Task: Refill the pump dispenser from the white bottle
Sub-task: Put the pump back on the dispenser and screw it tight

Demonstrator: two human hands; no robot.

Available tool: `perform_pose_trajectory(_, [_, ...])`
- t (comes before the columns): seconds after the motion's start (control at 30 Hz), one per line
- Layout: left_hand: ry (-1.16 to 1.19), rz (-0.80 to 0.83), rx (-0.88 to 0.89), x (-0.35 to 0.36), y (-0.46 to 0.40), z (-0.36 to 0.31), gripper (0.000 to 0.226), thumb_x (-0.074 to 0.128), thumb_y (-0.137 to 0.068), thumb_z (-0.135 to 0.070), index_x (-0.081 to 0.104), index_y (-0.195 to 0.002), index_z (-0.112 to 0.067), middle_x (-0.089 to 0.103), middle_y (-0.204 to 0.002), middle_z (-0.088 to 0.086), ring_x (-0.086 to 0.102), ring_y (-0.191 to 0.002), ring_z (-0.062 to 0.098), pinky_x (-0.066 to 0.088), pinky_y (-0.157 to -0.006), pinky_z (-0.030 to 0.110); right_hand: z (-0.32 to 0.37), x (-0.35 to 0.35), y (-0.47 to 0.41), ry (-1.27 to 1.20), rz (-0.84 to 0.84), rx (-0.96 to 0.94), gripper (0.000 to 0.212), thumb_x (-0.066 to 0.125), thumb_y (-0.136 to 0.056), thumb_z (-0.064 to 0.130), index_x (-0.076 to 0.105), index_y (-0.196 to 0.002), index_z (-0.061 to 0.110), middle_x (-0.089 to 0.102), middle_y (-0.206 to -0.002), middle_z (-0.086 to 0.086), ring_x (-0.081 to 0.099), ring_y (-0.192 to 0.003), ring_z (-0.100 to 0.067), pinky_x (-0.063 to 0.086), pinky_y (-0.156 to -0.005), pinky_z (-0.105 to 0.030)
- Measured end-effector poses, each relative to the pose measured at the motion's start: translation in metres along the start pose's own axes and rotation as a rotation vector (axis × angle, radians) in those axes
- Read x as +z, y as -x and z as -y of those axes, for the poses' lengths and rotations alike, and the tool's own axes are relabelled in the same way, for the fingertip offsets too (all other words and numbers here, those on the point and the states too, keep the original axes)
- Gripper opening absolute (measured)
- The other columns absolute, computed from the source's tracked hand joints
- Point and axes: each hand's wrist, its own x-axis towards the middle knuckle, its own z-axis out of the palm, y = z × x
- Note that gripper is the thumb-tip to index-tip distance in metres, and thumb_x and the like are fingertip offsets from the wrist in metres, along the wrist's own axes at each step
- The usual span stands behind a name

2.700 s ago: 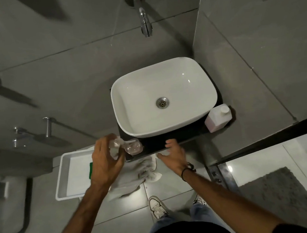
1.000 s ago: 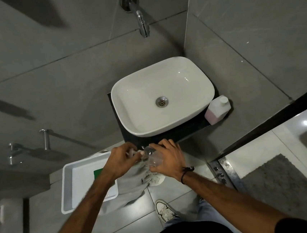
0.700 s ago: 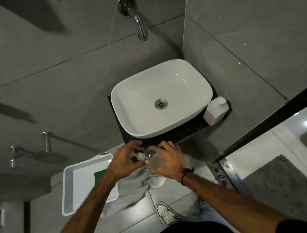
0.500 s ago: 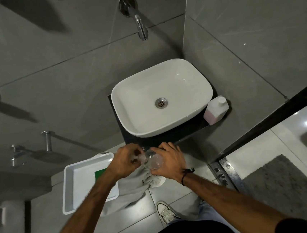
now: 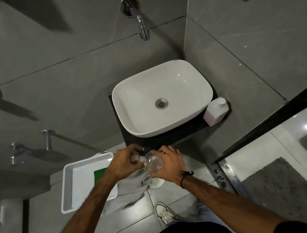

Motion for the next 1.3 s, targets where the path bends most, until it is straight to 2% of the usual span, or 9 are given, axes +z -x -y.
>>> perform_pose_trajectory(0.1, [-0.017,-0.025,-0.016,0.0047,0.0004,0.0044,0.018,0.077,-0.083,-0.039,0.075,-0.086,-0.021,0.07,-0.069,-0.011,0.065,-0.062,0.005,0.055,-0.063,0.024,0.0007,-0.0008,0.0002,0.001,0.017,-0.017,0.078,0.072,-0.054,0.068,0.059,-0.126,0.039,0.058,-0.107,0.011,0.052,-0.1,-0.013,0.045,-0.084,-0.035])
perform_pose_trajectory(0.33, [-0.007,-0.022,0.153,0.0034,0.0051,0.0006,0.026,0.084,-0.076,-0.015,0.076,-0.1,-0.021,0.076,-0.096,-0.005,0.068,-0.08,0.009,0.05,-0.071,0.015,0.0028,-0.0056,-0.0017,-0.029,0.044,-0.017,0.077,0.077,-0.053,0.064,0.061,-0.123,0.038,0.058,-0.105,0.012,0.053,-0.098,-0.012,0.042,-0.084,-0.034])
perform_pose_trajectory(0.5, [0.006,-0.051,0.021,0.0027,0.0042,0.0007,0.021,0.073,-0.088,-0.038,0.076,-0.097,-0.019,0.077,-0.083,-0.005,0.071,-0.074,0.009,0.057,-0.07,0.023,0.0025,-0.0075,-0.0022,-0.004,0.035,-0.041,0.077,0.074,-0.055,0.065,0.059,-0.126,0.038,0.057,-0.106,0.011,0.052,-0.099,-0.012,0.043,-0.084,-0.035])
perform_pose_trajectory(0.6, [-0.051,-0.036,0.097,0.0043,0.0045,-0.0024,0.016,0.077,-0.086,-0.028,0.078,-0.097,-0.016,0.078,-0.09,0.0,0.069,-0.075,0.009,0.052,-0.067,0.013,0.0031,-0.0071,-0.0022,0.009,0.048,-0.045,0.075,0.075,-0.054,0.064,0.062,-0.122,0.037,0.057,-0.1,0.012,0.052,-0.094,-0.013,0.039,-0.079,-0.033])
perform_pose_trajectory(0.73, [-0.08,-0.016,0.181,0.0033,0.005,-0.004,0.021,0.081,-0.079,-0.017,0.077,-0.1,-0.015,0.076,-0.095,0.0,0.07,-0.082,0.014,0.06,-0.074,0.03,0.0011,-0.007,-0.0011,-0.005,0.047,-0.04,0.075,0.077,-0.053,0.064,0.064,-0.12,0.035,0.057,-0.098,0.011,0.052,-0.092,-0.013,0.038,-0.078,-0.032])
perform_pose_trajectory(0.87, [-0.033,-0.042,0.102,0.0046,0.0053,-0.0008,0.02,0.082,-0.08,-0.028,0.077,-0.098,-0.021,0.076,-0.092,-0.007,0.069,-0.079,0.006,0.053,-0.07,0.015,0.0016,-0.0085,-0.0024,0.003,0.046,-0.059,0.074,0.076,-0.056,0.065,0.062,-0.122,0.036,0.058,-0.101,0.011,0.053,-0.094,-0.013,0.038,-0.079,-0.032])
perform_pose_trajectory(1.0, [-0.052,0.003,0.12,0.0046,0.0057,-0.0013,0.02,0.081,-0.081,-0.025,0.076,-0.098,-0.017,0.076,-0.094,-0.003,0.07,-0.082,0.01,0.058,-0.075,0.025,0.0024,-0.0069,-0.0012,-0.009,0.062,-0.071,0.073,0.076,-0.055,0.065,0.065,-0.12,0.032,0.06,-0.101,0.01,0.054,-0.093,-0.014,0.04,-0.081,-0.034])
perform_pose_trajectory(1.2, [-0.183,0.044,0.243,0.0,0.0024,-0.0018,0.025,0.082,-0.075,-0.024,0.077,-0.099,-0.022,0.075,-0.097,-0.006,0.06,-0.086,0.006,0.043,-0.076,0.016,0.0016,-0.0046,0.0004,-0.008,0.058,-0.076,0.067,0.074,-0.054,0.068,0.067,-0.111,0.033,0.061,-0.096,0.012,0.057,-0.092,-0.013,0.039,-0.081,-0.034])
perform_pose_trajectory(1.3, [-0.063,0.001,0.085,0.0006,0.0043,0.0038,0.045,0.085,-0.072,-0.042,0.07,-0.111,-0.027,0.07,-0.098,-0.012,0.061,-0.084,0.002,0.046,-0.075,0.02,-0.0027,-0.0033,0.0021,-0.026,0.046,-0.078,0.068,0.07,-0.055,0.07,0.061,-0.115,0.039,0.06,-0.096,0.012,0.057,-0.094,-0.012,0.044,-0.083,-0.036])
